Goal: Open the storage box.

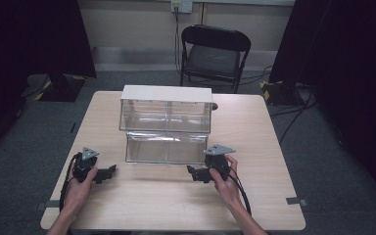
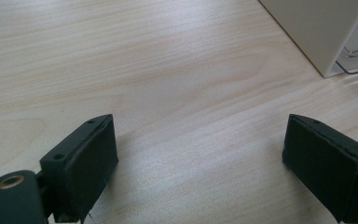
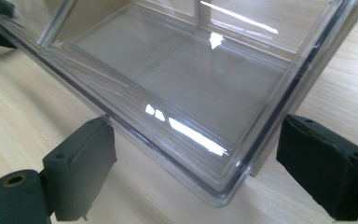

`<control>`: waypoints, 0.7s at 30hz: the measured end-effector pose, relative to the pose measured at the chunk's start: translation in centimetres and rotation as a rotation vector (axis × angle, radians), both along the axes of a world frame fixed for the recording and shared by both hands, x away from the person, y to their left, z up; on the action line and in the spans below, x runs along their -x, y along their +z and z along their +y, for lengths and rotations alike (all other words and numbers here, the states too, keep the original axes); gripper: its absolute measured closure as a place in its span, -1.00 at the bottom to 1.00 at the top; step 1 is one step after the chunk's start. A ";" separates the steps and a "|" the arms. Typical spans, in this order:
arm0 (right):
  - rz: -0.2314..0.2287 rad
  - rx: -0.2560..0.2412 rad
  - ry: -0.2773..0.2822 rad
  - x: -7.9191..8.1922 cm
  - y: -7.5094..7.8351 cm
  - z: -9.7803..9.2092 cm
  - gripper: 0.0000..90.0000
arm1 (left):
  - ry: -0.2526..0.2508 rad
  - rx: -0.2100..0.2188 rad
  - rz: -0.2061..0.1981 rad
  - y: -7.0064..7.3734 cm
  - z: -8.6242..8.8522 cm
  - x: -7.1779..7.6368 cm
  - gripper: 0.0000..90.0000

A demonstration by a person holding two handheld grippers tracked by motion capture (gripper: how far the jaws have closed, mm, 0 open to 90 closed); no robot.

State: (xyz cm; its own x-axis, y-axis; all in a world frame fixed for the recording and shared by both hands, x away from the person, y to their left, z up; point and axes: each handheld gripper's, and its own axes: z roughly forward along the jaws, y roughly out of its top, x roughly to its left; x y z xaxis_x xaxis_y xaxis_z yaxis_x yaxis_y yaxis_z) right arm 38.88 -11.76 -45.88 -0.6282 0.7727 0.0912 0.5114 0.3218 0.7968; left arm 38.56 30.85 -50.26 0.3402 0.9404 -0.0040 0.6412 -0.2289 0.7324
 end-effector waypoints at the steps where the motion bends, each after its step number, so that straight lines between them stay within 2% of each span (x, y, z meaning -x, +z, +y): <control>1: -0.004 0.000 0.002 0.0 0.0 0.0 -0.75 | 0.000 0.001 0.000 0.0 0.0 0.0 -0.79; 21: -0.001 0.016 -0.007 0.2 0.3 -0.1 -0.73 | 0.000 0.000 0.000 0.0 0.0 0.0 -0.79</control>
